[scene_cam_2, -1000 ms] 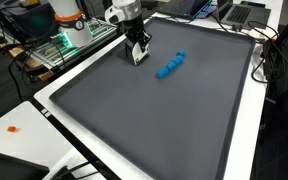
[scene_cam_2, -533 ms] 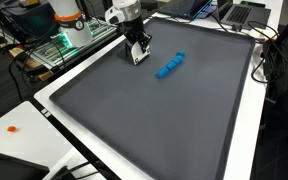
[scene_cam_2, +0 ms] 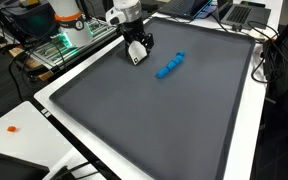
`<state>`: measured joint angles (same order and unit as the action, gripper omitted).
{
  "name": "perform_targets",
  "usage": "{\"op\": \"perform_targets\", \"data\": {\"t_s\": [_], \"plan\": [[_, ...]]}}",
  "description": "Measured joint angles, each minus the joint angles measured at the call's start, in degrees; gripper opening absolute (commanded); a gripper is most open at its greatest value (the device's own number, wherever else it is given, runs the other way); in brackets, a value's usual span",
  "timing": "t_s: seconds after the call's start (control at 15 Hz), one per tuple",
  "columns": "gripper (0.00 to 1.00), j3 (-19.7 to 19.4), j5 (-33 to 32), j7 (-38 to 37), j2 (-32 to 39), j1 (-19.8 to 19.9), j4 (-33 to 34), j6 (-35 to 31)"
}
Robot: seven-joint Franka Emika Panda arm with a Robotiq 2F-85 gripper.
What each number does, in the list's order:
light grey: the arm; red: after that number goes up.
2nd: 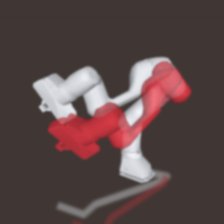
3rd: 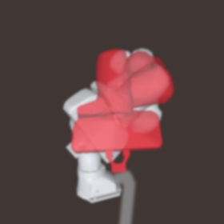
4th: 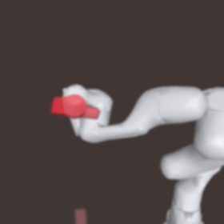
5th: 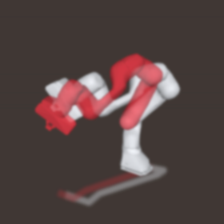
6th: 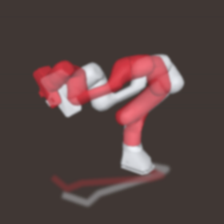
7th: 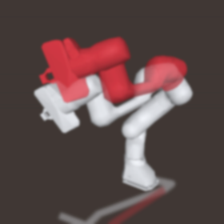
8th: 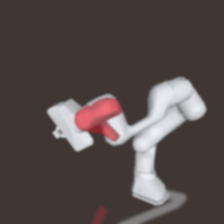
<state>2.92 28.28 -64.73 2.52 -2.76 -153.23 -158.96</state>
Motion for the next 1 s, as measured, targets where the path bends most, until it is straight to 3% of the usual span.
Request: {"op": "perform_targets", "data": {"t_s": [0.53,1.0], "plan": [[1.0,-0.07,-5.77,-1.91,-1.74,0.01,0.12,2.54],[1.0,-0.25,-15.64,-5.18,-7.45,0.71,0.96,12.75]]}}
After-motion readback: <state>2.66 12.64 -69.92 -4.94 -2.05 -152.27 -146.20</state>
